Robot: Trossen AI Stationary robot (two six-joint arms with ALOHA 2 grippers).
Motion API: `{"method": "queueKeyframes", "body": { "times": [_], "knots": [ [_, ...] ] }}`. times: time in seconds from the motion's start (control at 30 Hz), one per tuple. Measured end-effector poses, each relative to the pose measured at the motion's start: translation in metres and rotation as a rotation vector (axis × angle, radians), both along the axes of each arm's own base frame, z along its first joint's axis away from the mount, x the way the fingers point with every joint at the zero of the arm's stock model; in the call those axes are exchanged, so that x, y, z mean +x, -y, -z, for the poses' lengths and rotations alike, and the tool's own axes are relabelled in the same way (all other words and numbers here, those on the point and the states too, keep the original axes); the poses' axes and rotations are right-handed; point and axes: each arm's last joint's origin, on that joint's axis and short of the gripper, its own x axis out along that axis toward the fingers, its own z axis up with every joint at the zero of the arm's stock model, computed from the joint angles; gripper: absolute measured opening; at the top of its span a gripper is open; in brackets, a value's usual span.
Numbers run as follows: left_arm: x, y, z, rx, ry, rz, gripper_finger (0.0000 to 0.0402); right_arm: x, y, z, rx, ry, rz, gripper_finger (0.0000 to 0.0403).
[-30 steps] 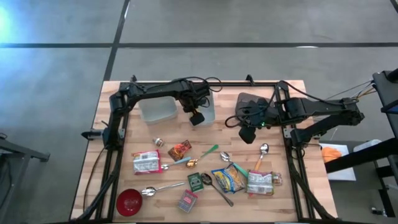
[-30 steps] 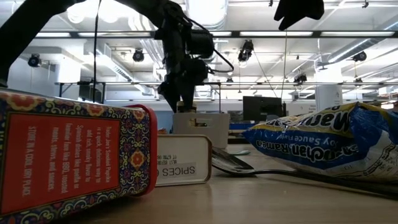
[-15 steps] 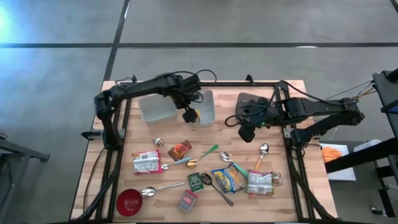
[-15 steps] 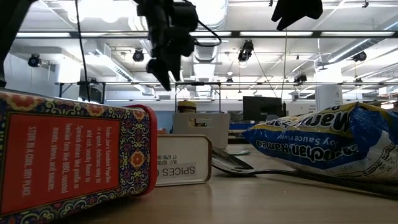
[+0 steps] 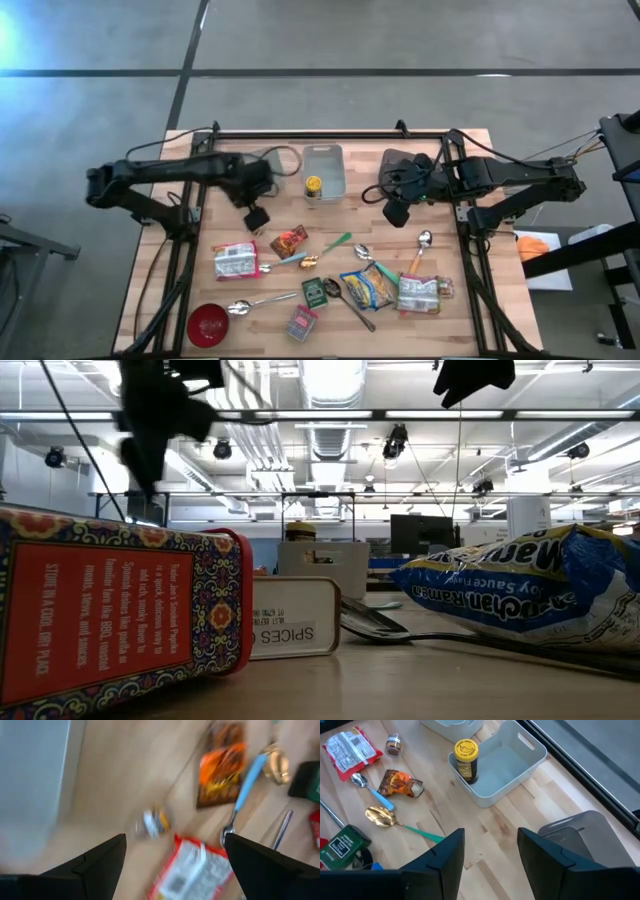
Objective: Pick & Place Food Item
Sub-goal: Put the red noodle pack into the left gray bin
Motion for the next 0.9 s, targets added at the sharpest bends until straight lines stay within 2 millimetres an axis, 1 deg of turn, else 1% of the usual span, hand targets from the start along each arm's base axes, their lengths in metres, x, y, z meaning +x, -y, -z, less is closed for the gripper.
{"method": "queueKeyframes", "body": {
  "times": [0.13,0.27,0.4,0.53,0.6,0.73,0.9],
  "knots": [
    [-0.023,0.014,0.013,-0.095,-0.109,-0.234,0.0343,0.001,0.000,-0.001,0.000,0.018,-0.002,0.0178],
    [-0.040,0.026,0.026,-0.134,-0.173,-0.378,0.0335,0.002,0.000,-0.002,0.001,0.031,-0.002,0.0178],
    [-0.046,0.035,0.039,-0.135,-0.172,-0.354,0.0308,0.003,0.000,-0.002,0.002,0.039,-0.002,0.0178],
    [-0.041,0.043,0.053,-0.138,-0.093,-0.239,0.0279,0.003,0.000,-0.002,0.000,0.040,-0.005,0.0178],
    [-0.038,0.045,0.060,-0.145,-0.055,-0.217,0.0269,0.003,0.000,-0.002,0.003,0.041,-0.002,0.0178],
    [-0.037,0.045,0.075,-0.152,-0.009,-0.225,0.0258,0.003,0.000,-0.002,0.016,0.048,0.013,0.0178],
    [-0.038,0.045,0.090,-0.156,-0.012,-0.242,0.0257,0.003,0.000,-0.002,0.020,0.049,0.017,0.0178]
  ]
}}
